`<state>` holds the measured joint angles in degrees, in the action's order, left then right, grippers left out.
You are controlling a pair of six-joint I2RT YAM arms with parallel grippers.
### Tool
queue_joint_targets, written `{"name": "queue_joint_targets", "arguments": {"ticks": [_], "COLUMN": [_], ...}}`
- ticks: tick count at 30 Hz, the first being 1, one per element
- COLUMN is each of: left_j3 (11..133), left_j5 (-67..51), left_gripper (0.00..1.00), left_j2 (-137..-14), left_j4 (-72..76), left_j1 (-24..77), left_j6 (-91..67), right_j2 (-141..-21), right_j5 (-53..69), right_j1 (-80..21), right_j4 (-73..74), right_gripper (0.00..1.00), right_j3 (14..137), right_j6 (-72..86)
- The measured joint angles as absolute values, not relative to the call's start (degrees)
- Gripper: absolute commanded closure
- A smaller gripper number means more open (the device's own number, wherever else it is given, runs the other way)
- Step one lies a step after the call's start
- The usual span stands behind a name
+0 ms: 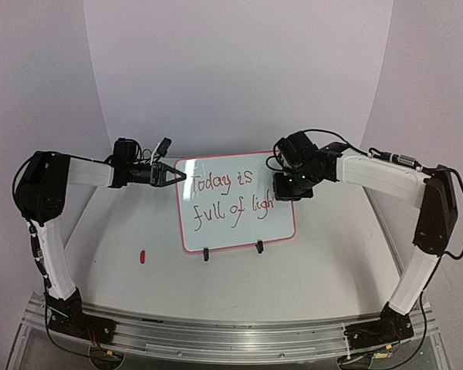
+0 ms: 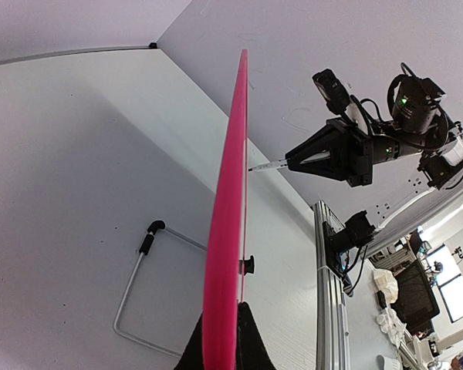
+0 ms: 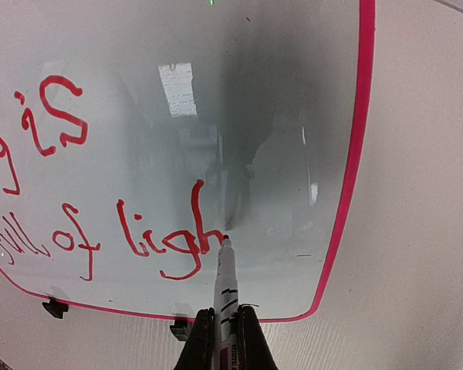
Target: Write a sentence on the whiteboard
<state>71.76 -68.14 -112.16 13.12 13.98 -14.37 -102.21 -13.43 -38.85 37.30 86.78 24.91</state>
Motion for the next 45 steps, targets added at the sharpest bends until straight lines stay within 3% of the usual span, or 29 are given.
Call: {"name": "queue_joint_targets", "arguments": {"ticks": [45], "left_j3": [71.8], "left_j5": [-67.9], "left_gripper": [1.0], "left_j2": [-112.2], "left_j4": [13.1], "left_j1": [14.0], "left_j6": [-14.6], "right_j2": [-103.1], "right_j5": [-17.8], "right_j1": [-38.7], "right_j4": [37.4], "right_gripper": [1.0], "right_j3": [86.7], "right_j6": [25.3]}}
